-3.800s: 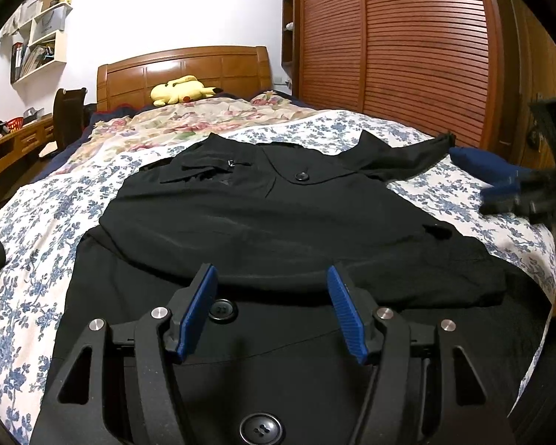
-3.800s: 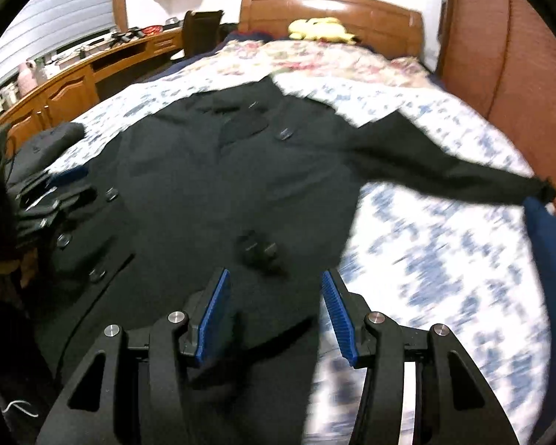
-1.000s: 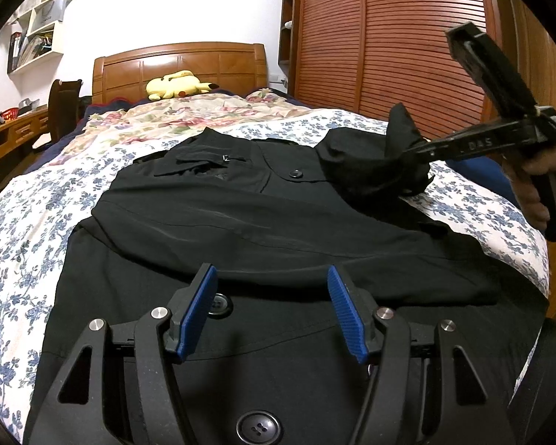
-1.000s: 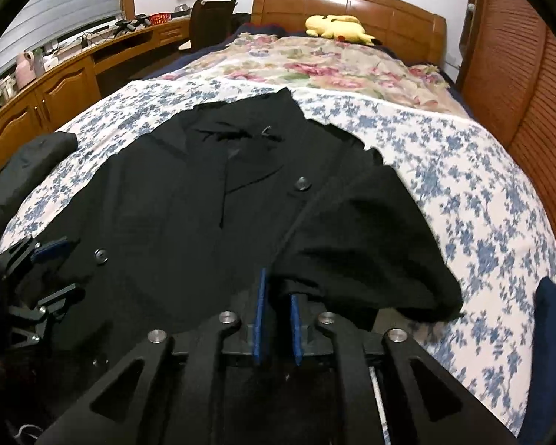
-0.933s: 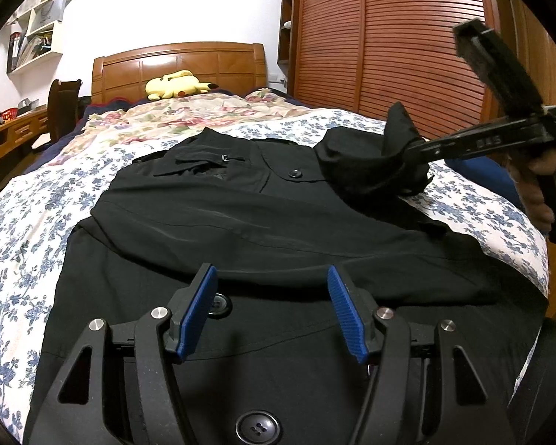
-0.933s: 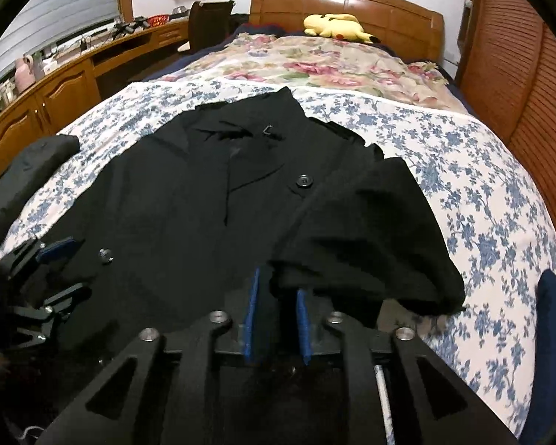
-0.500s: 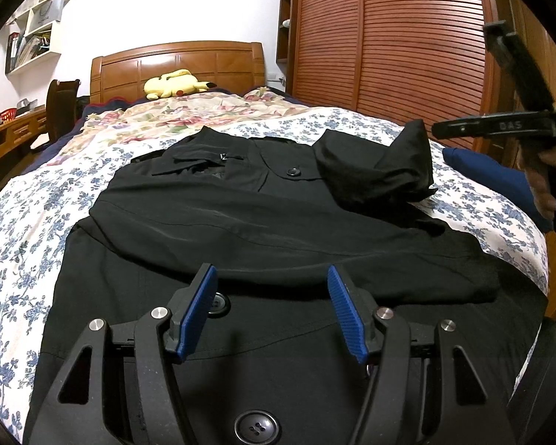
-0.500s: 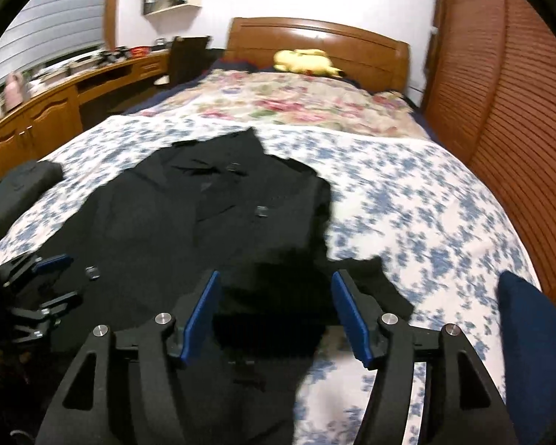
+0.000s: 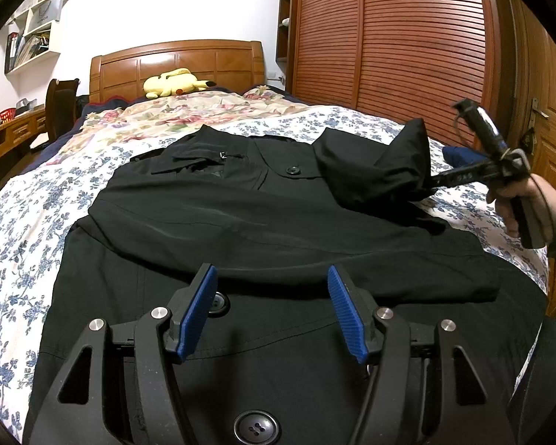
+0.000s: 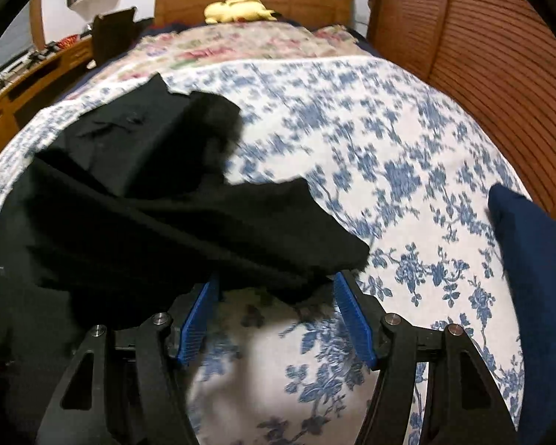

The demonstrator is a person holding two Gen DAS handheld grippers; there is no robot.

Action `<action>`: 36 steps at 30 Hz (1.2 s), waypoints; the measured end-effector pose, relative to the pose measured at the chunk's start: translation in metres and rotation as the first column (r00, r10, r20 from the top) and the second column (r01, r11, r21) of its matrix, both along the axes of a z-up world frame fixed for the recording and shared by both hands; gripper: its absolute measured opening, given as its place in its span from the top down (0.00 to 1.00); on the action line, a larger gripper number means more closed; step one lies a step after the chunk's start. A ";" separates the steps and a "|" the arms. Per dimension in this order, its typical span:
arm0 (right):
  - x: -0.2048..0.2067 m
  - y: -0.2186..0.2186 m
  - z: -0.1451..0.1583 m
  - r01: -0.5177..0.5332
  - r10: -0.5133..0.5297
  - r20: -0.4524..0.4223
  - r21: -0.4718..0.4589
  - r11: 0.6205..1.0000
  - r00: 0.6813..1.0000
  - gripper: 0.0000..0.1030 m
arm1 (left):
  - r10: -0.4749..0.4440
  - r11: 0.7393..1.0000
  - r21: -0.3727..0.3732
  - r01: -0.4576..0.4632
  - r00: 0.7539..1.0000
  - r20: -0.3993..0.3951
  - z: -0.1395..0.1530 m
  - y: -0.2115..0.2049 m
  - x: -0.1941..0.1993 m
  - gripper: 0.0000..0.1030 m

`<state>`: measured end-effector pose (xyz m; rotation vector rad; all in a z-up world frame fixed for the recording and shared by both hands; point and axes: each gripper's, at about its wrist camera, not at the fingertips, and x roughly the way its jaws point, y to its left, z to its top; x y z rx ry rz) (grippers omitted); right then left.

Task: Fold large clothes
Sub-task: 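Grasp the coat side edge with the right tool and fold it over the front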

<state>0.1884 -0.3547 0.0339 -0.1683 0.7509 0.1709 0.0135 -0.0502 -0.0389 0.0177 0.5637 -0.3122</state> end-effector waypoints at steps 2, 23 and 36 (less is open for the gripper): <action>0.010 -0.001 -0.008 0.012 -0.012 -0.012 -0.012 1.000 1.000 0.35 | 0.000 1.000 0.000 0.000 1.000 0.000 0.000 0.000 0.000 0.39; 0.033 -0.017 -0.043 0.038 -0.040 0.030 0.076 0.996 0.999 0.35 | -0.002 1.000 0.001 0.002 1.000 -0.005 -0.005 -0.002 0.000 0.39; 0.016 -0.002 -0.009 -0.012 0.014 0.085 -0.026 1.000 0.996 0.88 | -0.009 1.000 -0.017 0.009 1.000 0.000 -0.001 0.004 -0.008 0.39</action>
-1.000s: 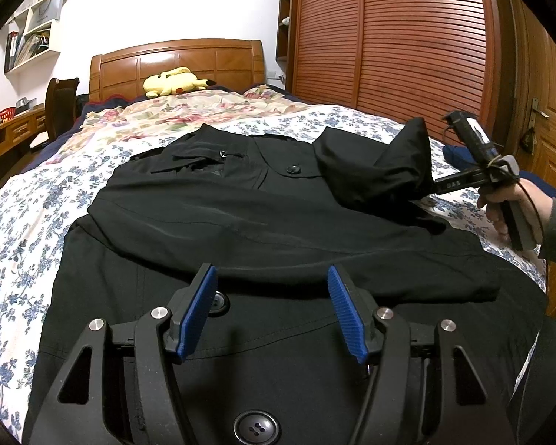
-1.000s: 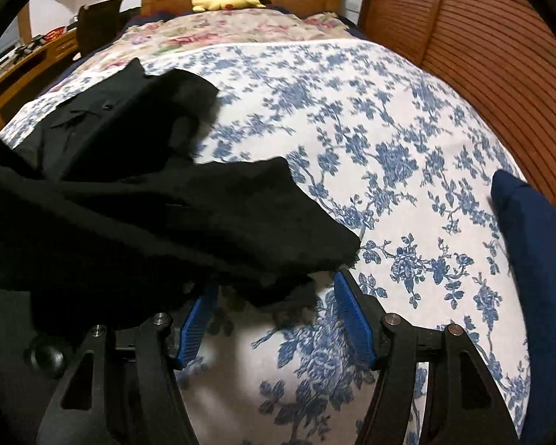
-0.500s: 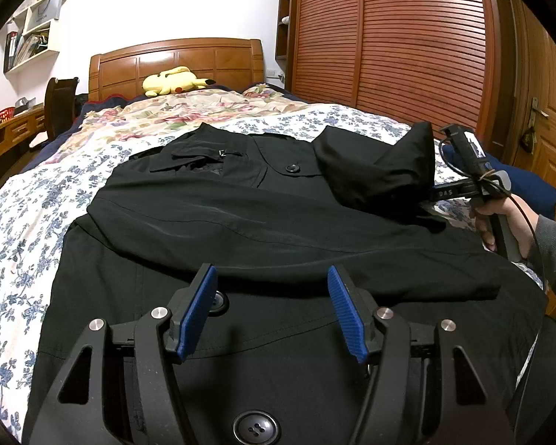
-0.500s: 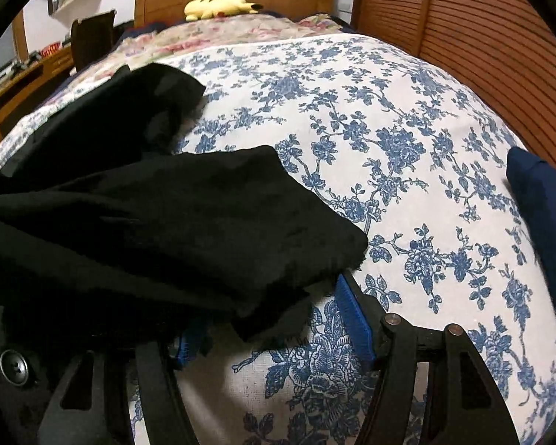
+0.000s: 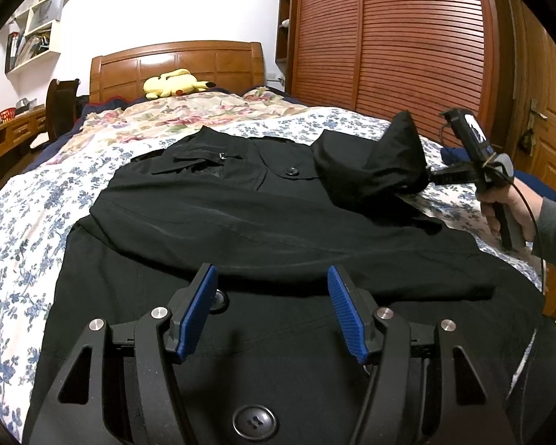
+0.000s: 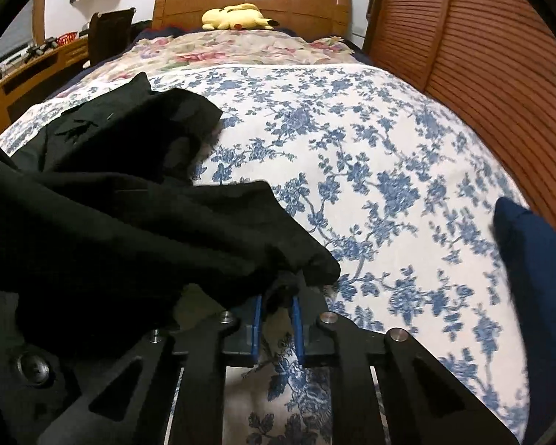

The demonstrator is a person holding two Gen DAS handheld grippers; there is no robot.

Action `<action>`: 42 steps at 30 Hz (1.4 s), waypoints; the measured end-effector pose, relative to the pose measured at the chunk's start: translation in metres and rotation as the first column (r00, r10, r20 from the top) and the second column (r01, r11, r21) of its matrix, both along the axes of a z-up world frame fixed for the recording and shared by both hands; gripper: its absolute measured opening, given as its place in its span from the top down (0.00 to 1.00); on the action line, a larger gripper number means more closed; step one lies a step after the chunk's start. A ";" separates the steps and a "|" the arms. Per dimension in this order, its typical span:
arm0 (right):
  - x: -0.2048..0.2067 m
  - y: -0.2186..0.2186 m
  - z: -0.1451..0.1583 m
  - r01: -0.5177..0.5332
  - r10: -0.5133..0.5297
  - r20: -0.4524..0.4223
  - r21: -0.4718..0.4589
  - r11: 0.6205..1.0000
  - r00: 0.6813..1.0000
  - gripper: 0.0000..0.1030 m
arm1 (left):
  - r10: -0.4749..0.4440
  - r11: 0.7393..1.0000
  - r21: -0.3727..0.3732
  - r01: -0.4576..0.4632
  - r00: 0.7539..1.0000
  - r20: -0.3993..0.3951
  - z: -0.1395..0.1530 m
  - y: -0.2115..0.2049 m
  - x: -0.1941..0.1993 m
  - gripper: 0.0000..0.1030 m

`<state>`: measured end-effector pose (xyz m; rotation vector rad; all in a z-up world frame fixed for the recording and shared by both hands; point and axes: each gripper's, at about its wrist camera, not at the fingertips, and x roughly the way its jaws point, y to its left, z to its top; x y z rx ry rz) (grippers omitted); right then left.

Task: Fold large clothes

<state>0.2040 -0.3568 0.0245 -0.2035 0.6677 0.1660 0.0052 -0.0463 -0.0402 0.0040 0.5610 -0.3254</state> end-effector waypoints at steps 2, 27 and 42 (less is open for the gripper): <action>-0.010 0.005 0.014 -0.009 0.009 0.022 -0.010 1.000 1.000 0.89 | -0.007 1.000 -0.006 0.007 1.000 0.001 0.002 0.001 -0.003 0.39; -0.180 0.154 0.098 -0.416 0.425 0.183 -0.089 0.905 0.886 0.89 | 0.132 0.991 -0.041 -0.128 0.984 0.122 0.033 0.090 -0.037 0.39; -0.202 0.168 0.080 -0.506 0.507 -0.003 -0.034 0.862 0.862 0.89 | 0.154 0.987 -0.052 -0.150 0.984 0.093 0.027 0.106 -0.034 0.39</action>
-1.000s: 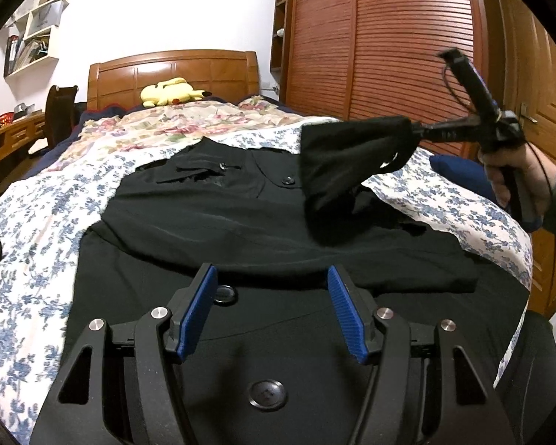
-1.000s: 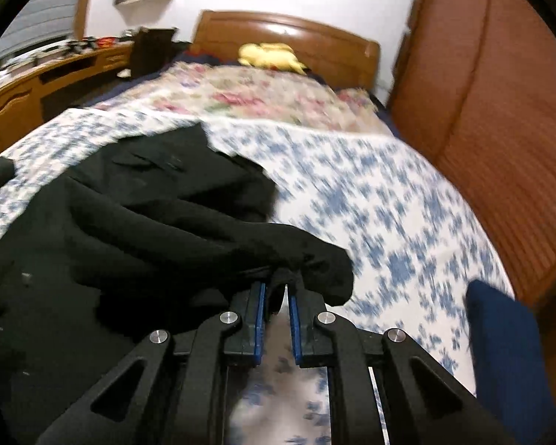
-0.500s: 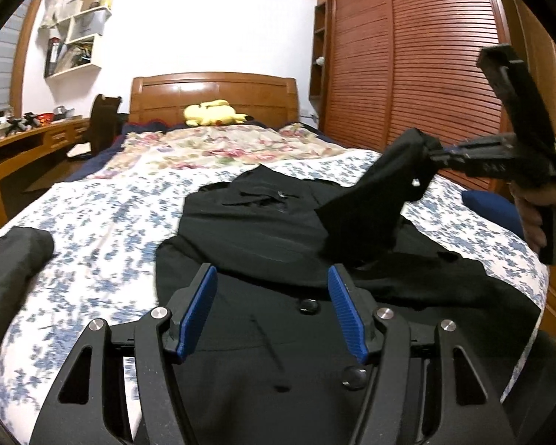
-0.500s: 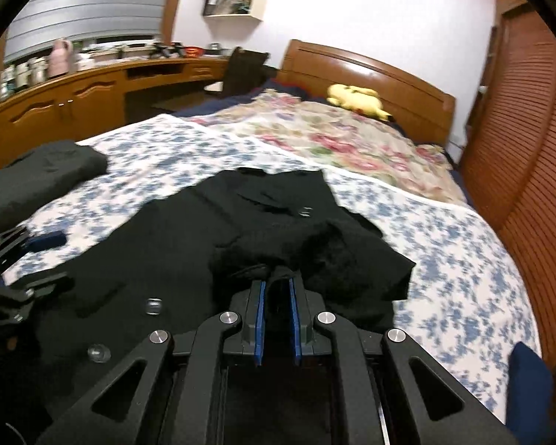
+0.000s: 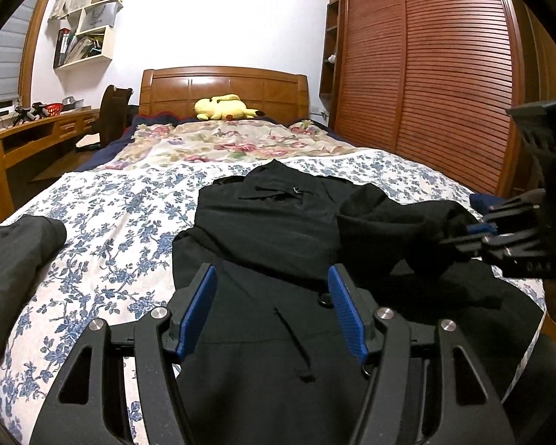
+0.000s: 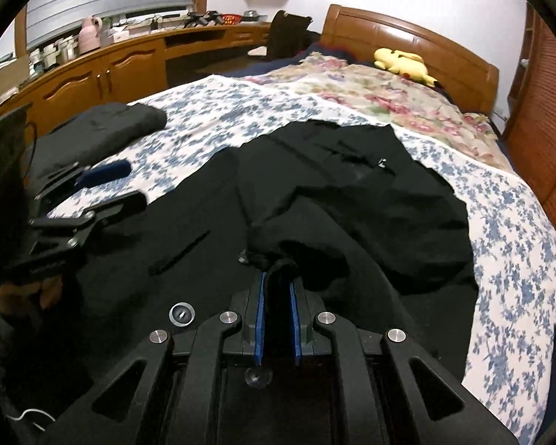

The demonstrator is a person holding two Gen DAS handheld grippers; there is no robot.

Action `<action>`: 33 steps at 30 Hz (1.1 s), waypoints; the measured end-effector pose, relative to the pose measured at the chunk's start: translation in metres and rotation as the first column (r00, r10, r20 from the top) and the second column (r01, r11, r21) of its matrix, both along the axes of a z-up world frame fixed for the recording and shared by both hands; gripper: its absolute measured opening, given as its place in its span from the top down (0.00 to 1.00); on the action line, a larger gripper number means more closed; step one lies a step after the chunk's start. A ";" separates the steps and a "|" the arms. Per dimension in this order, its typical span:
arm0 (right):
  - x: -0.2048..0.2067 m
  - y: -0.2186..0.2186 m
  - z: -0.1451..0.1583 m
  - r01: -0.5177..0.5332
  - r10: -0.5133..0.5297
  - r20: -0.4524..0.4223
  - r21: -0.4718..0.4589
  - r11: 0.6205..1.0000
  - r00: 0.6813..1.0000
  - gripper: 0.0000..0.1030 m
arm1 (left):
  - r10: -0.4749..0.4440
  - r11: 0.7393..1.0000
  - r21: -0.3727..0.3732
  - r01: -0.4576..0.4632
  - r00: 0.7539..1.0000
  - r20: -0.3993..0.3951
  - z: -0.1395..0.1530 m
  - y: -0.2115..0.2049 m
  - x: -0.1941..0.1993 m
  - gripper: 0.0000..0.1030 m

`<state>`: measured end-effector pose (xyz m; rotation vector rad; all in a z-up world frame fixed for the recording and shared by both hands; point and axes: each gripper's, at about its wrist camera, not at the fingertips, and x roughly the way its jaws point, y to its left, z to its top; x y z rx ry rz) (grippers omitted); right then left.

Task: Fold large clothes

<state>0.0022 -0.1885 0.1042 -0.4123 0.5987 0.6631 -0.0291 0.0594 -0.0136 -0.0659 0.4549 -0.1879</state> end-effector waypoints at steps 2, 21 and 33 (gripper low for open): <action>-0.002 0.000 0.005 0.002 -0.002 -0.008 0.005 1.000 1.000 0.89 | -0.005 1.000 0.000 0.005 1.000 -0.002 0.000 -0.001 -0.001 0.39; -0.027 -0.023 0.009 0.070 -0.073 0.051 0.066 0.995 0.996 0.55 | -0.017 1.000 -0.002 0.017 1.000 -0.011 -0.003 -0.003 -0.001 0.39; 0.005 -0.049 -0.042 0.220 -0.220 -0.003 0.020 0.975 0.976 0.55 | -0.051 0.999 -0.009 0.050 0.998 -0.037 -0.008 -0.014 -0.007 0.39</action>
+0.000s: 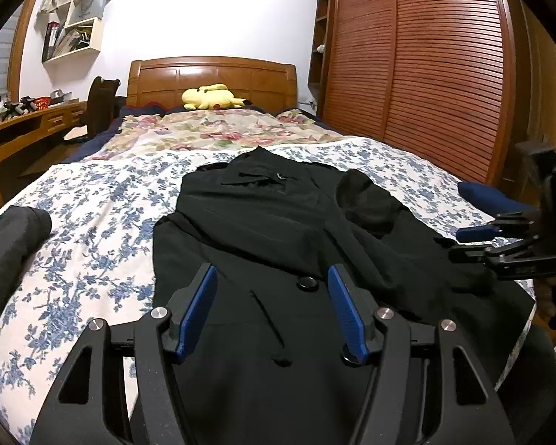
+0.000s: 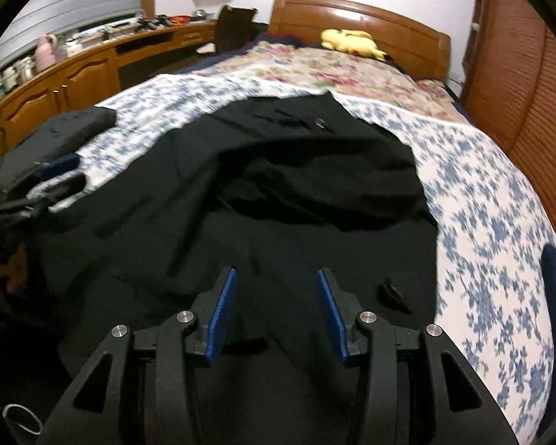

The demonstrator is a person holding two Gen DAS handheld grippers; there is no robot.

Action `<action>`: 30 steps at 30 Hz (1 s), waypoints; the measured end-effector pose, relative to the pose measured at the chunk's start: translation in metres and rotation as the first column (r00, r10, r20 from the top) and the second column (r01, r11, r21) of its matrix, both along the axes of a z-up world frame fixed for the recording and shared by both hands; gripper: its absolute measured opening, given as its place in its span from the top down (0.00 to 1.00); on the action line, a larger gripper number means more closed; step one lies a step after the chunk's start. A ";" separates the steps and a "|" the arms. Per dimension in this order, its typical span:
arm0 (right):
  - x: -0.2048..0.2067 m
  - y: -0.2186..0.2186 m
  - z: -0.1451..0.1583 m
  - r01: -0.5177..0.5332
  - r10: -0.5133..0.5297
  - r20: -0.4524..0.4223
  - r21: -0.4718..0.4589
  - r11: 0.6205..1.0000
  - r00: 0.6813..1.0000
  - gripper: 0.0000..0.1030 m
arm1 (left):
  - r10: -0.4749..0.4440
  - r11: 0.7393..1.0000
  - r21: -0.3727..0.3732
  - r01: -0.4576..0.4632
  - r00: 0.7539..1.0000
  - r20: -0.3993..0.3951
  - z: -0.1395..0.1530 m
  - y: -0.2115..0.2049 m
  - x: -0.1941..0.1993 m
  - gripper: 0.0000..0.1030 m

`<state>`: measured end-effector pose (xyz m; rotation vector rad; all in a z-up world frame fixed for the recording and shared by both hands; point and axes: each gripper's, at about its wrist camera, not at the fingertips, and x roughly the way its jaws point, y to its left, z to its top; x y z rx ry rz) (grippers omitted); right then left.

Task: Fold large clothes

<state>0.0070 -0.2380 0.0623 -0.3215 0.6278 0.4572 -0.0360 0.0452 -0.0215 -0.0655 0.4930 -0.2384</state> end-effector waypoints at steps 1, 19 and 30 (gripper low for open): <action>0.004 -0.004 -0.004 0.019 -0.019 0.000 -0.005 1.000 1.000 0.55 | -0.003 1.000 0.002 0.003 1.000 -0.002 0.000 -0.003 -0.001 0.39; 0.033 -0.035 -0.061 0.080 -0.077 -0.030 0.124 0.989 0.997 0.54 | -0.057 0.998 0.035 0.060 0.996 -0.076 -0.013 -0.054 -0.015 0.39; 0.025 -0.048 -0.071 0.061 -0.065 0.021 0.163 0.985 0.998 0.53 | -0.111 0.994 0.009 0.113 0.986 -0.127 -0.014 -0.095 -0.016 0.39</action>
